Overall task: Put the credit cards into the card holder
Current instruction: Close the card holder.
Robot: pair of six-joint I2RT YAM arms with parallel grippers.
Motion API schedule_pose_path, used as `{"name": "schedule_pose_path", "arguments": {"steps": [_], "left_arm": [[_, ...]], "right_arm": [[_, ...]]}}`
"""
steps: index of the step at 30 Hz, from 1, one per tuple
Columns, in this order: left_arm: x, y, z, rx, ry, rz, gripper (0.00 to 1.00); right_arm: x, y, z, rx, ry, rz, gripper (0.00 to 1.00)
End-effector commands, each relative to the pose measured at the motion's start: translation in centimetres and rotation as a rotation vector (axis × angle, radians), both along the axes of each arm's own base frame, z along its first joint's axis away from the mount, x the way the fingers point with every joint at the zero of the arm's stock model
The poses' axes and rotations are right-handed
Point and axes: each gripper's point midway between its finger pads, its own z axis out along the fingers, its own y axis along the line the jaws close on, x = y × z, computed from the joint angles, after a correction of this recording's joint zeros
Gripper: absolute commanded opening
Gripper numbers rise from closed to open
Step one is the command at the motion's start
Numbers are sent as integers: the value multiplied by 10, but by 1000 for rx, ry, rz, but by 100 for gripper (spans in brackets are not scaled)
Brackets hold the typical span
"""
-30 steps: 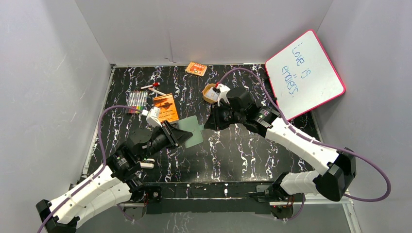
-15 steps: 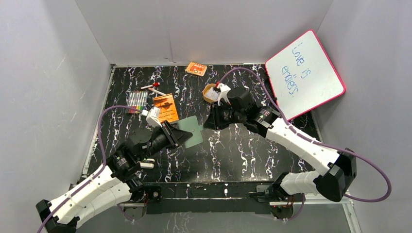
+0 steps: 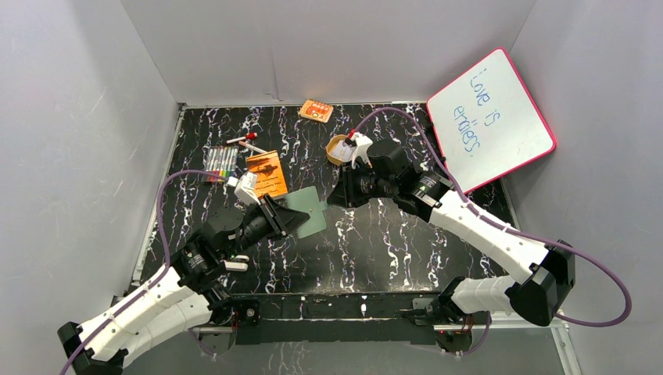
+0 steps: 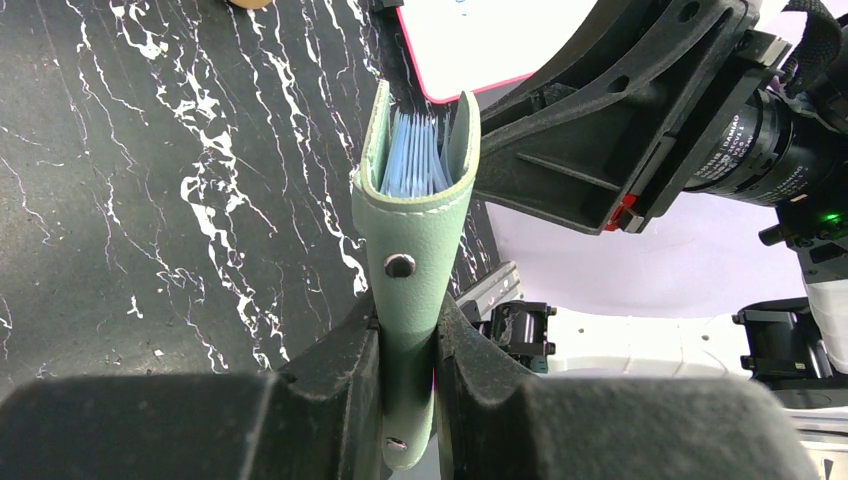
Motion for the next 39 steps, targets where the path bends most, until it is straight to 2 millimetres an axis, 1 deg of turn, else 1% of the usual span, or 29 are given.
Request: {"name": "schedule_pose_path", "arguments": {"steps": [1, 6, 18, 23, 39], "left_arm": [[0, 2, 21, -49, -48, 7, 0], [0, 2, 21, -51, -49, 9, 0], [1, 6, 24, -56, -56, 28, 0], [1, 5, 24, -57, -55, 23, 0], [-1, 3, 26, -72, -54, 10, 0]], "right_arm": [[2, 4, 21, 50, -47, 6, 27], [2, 3, 18, 43, -42, 3, 24], [1, 3, 16, 40, -35, 5, 27], [1, 4, 17, 45, -37, 8, 25], [0, 5, 19, 62, -39, 13, 25]]}}
